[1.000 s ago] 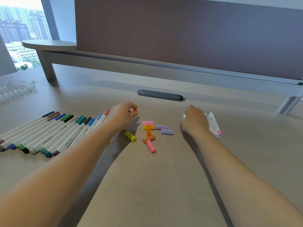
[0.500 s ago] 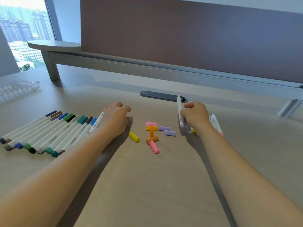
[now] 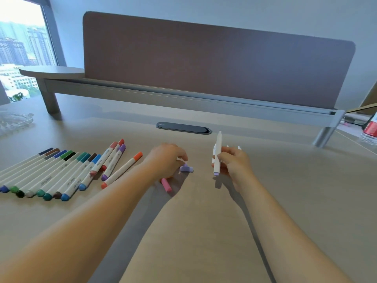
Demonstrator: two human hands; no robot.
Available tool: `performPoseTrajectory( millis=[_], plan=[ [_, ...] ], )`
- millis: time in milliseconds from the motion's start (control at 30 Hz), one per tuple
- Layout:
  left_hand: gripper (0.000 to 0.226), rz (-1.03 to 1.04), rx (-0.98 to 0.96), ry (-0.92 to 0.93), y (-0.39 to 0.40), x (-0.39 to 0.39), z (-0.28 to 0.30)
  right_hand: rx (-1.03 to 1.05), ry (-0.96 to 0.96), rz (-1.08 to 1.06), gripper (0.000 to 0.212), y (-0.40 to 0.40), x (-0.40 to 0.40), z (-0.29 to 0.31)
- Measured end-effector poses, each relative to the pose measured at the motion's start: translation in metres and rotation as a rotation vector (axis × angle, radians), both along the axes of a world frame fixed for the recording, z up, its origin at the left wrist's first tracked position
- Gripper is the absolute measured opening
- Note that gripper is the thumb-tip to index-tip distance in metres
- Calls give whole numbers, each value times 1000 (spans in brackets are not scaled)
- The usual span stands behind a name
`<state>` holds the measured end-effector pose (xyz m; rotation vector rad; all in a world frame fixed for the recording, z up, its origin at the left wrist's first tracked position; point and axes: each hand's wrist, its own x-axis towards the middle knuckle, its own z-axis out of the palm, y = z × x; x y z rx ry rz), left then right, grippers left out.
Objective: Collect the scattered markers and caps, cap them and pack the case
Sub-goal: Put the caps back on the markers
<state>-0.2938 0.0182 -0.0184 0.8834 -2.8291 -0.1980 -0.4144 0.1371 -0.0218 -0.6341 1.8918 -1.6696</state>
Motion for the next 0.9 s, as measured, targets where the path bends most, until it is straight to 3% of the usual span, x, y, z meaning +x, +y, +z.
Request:
performPoseTrajectory(
  millis=[200, 467, 533, 700, 900],
  plan=[
    [31, 62, -200, -207, -6, -13, -5, -37, -3, -6, 32, 2, -4, -9],
    [25, 56, -234, -221, -5, -25, -7, 41, 219, 24, 30, -1, -5, -10],
    [26, 60, -170, -101, -6, -25, -7, 60, 285, 21, 30, -2, -6, -12],
    [20, 49, 360, 439, 3, -15, 4, 67, 445, 42, 14, 3, -6, -10],
    [24, 33, 622, 660, 8, 2, 14, 73, 675, 31, 20, 3, 0, -11]
  ],
)
